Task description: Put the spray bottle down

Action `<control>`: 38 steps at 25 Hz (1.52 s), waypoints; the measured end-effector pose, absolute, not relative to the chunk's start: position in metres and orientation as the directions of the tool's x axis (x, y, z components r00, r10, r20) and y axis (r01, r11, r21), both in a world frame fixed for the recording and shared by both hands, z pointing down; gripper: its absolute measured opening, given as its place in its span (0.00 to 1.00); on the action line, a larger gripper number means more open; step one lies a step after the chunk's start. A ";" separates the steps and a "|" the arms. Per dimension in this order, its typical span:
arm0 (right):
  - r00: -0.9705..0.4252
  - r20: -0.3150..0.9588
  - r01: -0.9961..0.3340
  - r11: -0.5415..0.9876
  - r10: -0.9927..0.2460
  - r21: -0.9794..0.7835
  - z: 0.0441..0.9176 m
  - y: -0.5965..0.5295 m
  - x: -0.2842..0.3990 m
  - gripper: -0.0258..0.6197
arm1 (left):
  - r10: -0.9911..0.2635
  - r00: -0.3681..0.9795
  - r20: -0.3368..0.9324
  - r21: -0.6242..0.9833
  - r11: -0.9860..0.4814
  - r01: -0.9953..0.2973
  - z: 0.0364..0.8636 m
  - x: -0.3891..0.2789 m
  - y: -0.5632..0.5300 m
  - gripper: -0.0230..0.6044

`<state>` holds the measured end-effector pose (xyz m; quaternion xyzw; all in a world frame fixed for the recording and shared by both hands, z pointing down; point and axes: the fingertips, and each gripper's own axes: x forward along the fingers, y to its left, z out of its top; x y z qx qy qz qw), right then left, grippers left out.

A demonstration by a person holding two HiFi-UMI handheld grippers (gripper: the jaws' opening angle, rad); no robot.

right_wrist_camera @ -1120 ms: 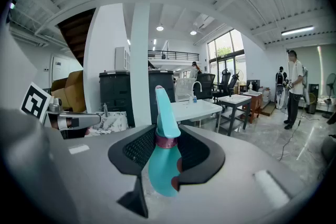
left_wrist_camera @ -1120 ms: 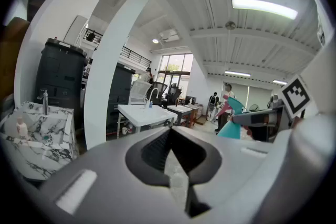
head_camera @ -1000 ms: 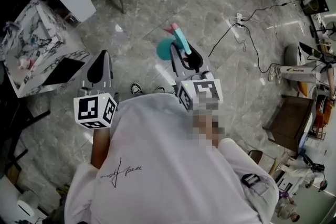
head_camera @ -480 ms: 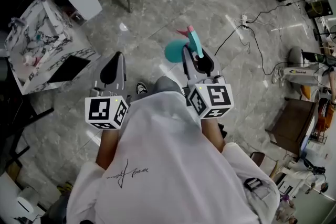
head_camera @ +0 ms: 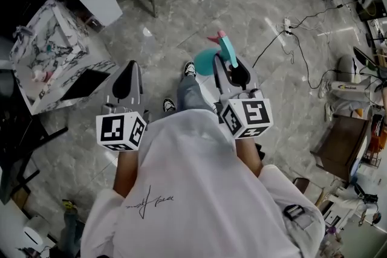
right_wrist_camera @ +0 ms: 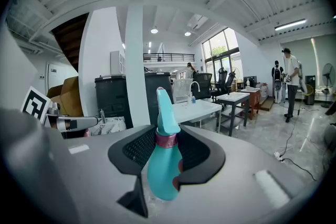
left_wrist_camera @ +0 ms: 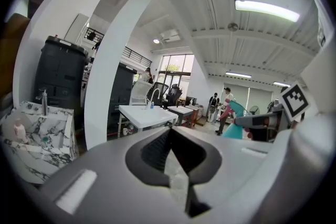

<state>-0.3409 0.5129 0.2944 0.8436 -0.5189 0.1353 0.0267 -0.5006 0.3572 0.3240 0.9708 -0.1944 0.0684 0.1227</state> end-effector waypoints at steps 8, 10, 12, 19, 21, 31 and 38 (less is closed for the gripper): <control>0.386 0.239 -0.904 -0.417 -0.891 -0.097 0.287 0.479 -0.317 0.24 | -0.381 0.910 0.166 0.199 -0.890 -0.409 0.313 -0.475 0.334 0.10; 0.378 0.238 -0.907 -0.410 -0.895 -0.099 0.286 0.472 -0.308 0.24 | -0.383 0.909 0.167 0.197 -0.890 -0.411 0.313 -0.466 0.329 0.09; 0.371 0.238 -0.909 -0.403 -0.898 -0.104 0.287 0.464 -0.298 0.24 | -0.385 0.907 0.170 0.195 -0.889 -0.414 0.312 -0.456 0.324 0.10; 0.333 0.239 -0.921 -0.369 -0.912 -0.125 0.290 0.437 -0.256 0.24 | -0.402 0.897 0.181 0.182 -0.883 -0.433 0.310 -0.413 0.303 0.09; 0.323 0.238 -0.924 -0.360 -0.916 -0.131 0.290 0.432 -0.242 0.24 | -0.403 0.897 0.183 0.181 -0.883 -0.433 0.308 -0.397 0.300 0.10; 0.310 0.239 -0.922 -0.352 -0.920 -0.160 0.291 0.418 -0.158 0.24 | -0.385 0.903 0.191 0.174 -0.892 -0.418 0.301 -0.308 0.290 0.10; 0.291 0.225 -0.927 -0.332 -0.930 -0.172 0.296 0.401 -0.111 0.24 | -0.398 0.897 0.192 0.161 -0.889 -0.429 0.303 -0.259 0.275 0.09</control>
